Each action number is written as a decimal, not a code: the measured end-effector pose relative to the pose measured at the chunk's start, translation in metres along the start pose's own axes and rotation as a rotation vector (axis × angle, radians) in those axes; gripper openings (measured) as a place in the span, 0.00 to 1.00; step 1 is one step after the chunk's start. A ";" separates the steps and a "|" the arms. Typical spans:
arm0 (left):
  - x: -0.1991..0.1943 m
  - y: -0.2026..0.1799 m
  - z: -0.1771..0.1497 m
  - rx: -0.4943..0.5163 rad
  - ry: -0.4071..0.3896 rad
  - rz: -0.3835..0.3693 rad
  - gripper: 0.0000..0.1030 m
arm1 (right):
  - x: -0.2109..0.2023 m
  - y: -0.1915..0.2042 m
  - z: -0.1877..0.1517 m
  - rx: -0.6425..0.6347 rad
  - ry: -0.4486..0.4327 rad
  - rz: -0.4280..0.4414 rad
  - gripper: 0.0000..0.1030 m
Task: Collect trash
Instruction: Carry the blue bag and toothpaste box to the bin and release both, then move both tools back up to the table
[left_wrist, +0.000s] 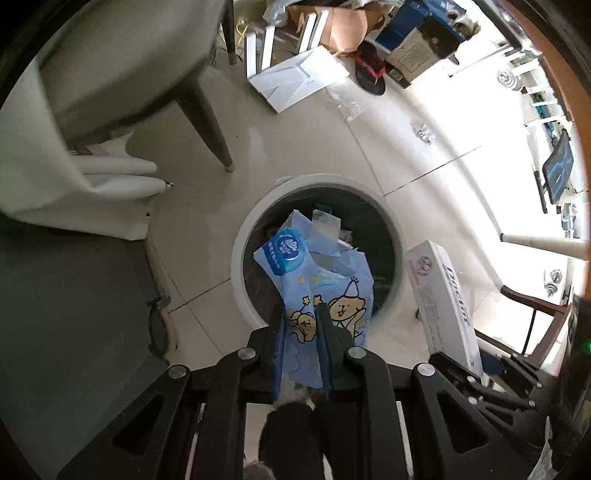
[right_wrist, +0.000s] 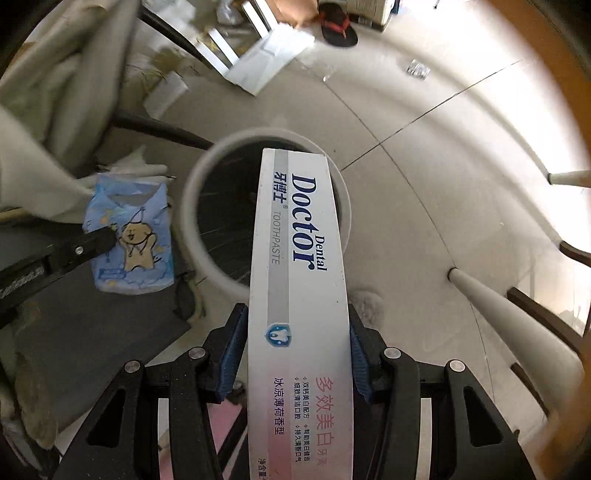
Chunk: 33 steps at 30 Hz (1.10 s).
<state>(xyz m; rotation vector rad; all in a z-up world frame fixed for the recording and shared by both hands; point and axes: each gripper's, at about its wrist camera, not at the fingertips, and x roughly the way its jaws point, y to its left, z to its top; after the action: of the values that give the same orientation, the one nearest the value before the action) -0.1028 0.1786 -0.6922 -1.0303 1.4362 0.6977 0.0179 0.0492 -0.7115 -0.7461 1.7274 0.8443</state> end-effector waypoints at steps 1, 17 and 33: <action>0.012 0.001 0.002 0.007 0.006 0.016 0.19 | 0.015 -0.001 0.007 -0.007 0.009 -0.003 0.51; -0.039 0.025 -0.028 -0.042 -0.122 0.152 0.95 | 0.003 0.010 0.014 -0.044 -0.084 -0.124 0.98; -0.219 -0.004 -0.121 -0.017 -0.177 0.178 0.95 | -0.207 0.043 -0.072 -0.052 -0.214 -0.130 0.98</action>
<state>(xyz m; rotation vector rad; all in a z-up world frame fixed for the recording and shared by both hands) -0.1680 0.1133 -0.4600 -0.8378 1.3792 0.9087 0.0037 0.0318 -0.4890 -0.7651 1.4569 0.8505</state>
